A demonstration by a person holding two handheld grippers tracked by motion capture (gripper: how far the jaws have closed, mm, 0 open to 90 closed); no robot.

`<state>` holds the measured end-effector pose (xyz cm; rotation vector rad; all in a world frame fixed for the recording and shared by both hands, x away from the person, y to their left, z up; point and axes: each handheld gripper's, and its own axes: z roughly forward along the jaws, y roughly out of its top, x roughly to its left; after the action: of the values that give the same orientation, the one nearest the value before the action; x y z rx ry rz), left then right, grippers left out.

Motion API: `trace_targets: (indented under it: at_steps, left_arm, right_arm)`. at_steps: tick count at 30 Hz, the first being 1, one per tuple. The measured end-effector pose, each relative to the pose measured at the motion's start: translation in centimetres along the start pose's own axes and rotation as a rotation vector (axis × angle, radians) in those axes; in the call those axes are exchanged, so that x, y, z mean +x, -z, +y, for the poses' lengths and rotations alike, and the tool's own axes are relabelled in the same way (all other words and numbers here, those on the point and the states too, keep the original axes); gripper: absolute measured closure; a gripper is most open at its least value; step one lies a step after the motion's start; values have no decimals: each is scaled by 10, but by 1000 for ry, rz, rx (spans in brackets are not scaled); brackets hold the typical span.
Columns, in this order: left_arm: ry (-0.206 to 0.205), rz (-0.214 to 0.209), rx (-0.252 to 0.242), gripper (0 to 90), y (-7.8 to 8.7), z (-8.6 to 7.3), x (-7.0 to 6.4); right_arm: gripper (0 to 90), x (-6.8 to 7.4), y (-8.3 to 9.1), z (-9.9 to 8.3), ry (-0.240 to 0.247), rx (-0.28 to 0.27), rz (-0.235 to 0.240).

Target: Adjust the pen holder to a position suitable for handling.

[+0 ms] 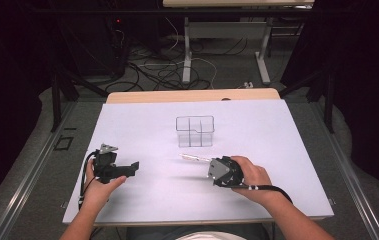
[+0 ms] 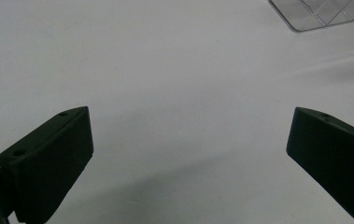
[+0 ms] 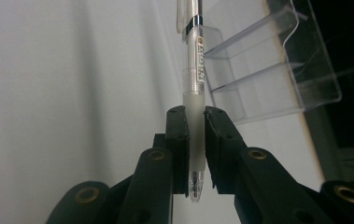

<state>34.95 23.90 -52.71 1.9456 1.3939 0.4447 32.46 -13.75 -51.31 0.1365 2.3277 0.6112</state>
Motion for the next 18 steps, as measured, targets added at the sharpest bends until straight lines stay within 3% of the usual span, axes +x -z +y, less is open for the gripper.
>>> trace_targets:
  at_steps: [4, 10, 13, 17, 18]
  left_arm:
    - [-12, -7, -4, 52, 0, 0, -2]
    - [-31, -18, -7, 86, 0, 1, -6]
    - [-40, -24, 0, 94, 0, 2, -8]
    - [-71, -31, 9, 163, 0, 4, -11]
    - [-67, -31, 4, 163, 0, 4, -12]
  right_arm:
    - [800, 11, 0, 5, 153, -30, -87]
    - [800, 20, -4, 12, 333, -53, -124]
    - [800, 21, -5, 13, 369, -52, -140]
    - [800, 20, -6, 17, 490, -60, -193]
    - [800, 20, -6, 17, 490, -60, -193]
